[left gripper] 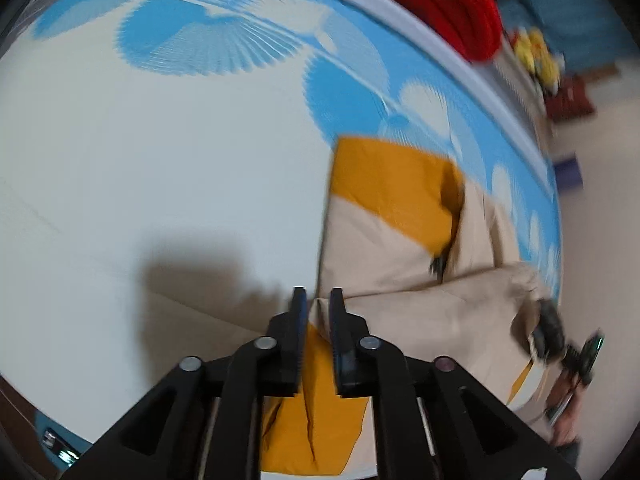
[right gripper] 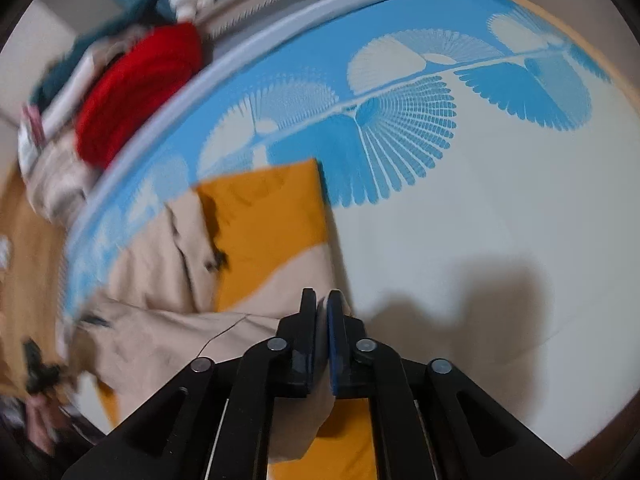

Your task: Fold large clothes

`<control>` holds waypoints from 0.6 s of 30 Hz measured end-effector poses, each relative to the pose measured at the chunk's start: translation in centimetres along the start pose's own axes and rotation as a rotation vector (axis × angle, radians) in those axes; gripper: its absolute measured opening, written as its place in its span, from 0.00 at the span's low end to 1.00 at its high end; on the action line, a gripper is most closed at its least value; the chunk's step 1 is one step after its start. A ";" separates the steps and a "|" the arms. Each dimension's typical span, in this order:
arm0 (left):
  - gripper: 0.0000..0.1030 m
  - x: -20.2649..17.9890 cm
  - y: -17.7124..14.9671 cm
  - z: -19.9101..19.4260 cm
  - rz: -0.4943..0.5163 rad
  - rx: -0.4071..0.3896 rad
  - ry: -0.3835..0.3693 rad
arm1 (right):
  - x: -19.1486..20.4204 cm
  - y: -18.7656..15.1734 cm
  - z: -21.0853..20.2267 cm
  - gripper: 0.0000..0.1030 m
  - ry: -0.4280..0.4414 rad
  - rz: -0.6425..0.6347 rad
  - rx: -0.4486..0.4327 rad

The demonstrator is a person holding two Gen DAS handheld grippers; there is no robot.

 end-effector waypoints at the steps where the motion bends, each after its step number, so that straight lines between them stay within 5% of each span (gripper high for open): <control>1: 0.15 0.6 -0.2 -0.3 -0.020 -0.009 -0.004 | -0.3 0.0 -0.6 0.15 0.005 0.015 -0.047; 5: 0.21 2.0 -2.1 -0.5 -0.041 -0.007 0.013 | -1.2 -0.9 -1.5 0.32 -0.074 -0.010 -0.128; 11: 0.34 0.7 -3.5 1.8 0.053 0.063 0.088 | -3.0 -3.4 1.5 0.37 -0.091 -0.004 0.016; 18: 0.45 -1.0 -1.9 4.0 0.047 0.065 0.104 | -3.0 -5.0 5.7 0.40 -0.096 -0.031 0.162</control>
Point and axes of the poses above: each gripper's, at about its wrist camera, not at the fingertips, and z roughly the way its jaws point, x to its left, y to its top, the point moved 9 cm from there along z, roughly the way its jaws point, and after that the axes turned 12 degrees about x, right-handed, at the moved point
